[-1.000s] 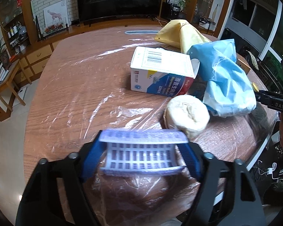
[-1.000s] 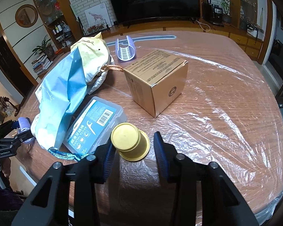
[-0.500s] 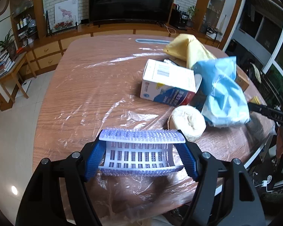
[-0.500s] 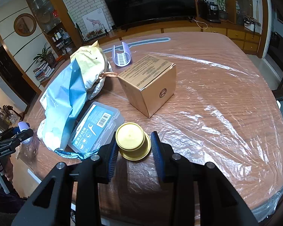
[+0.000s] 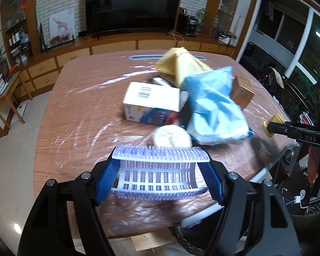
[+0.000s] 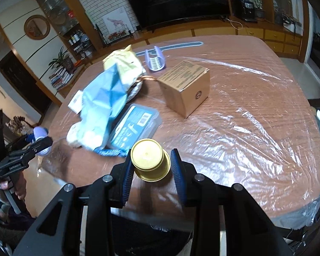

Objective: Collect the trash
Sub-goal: 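Carry the roller and gold cup over the black bin with both tools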

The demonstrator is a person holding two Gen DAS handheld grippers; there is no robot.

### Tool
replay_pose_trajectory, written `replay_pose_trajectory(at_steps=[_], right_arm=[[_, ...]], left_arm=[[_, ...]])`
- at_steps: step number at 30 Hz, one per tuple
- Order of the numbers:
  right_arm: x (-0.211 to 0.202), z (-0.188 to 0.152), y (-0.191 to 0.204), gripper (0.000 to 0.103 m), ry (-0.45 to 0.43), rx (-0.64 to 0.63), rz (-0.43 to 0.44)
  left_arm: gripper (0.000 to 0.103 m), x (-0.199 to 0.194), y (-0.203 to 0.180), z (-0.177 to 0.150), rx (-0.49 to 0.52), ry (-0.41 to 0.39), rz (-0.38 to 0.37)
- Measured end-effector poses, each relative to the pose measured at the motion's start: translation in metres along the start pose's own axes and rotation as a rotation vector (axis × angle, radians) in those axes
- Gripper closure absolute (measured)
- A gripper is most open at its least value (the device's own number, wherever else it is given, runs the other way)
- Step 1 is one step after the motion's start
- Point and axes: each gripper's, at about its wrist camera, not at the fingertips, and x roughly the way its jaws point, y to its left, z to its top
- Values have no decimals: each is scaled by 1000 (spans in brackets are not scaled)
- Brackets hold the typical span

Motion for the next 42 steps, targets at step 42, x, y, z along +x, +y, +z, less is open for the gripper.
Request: replay_pose_trajectory(at_steps=[42], right_arm=[[29, -109, 32, 78, 246, -160, 30]], left_arm=[[30, 9, -128, -85, 331, 136, -137]])
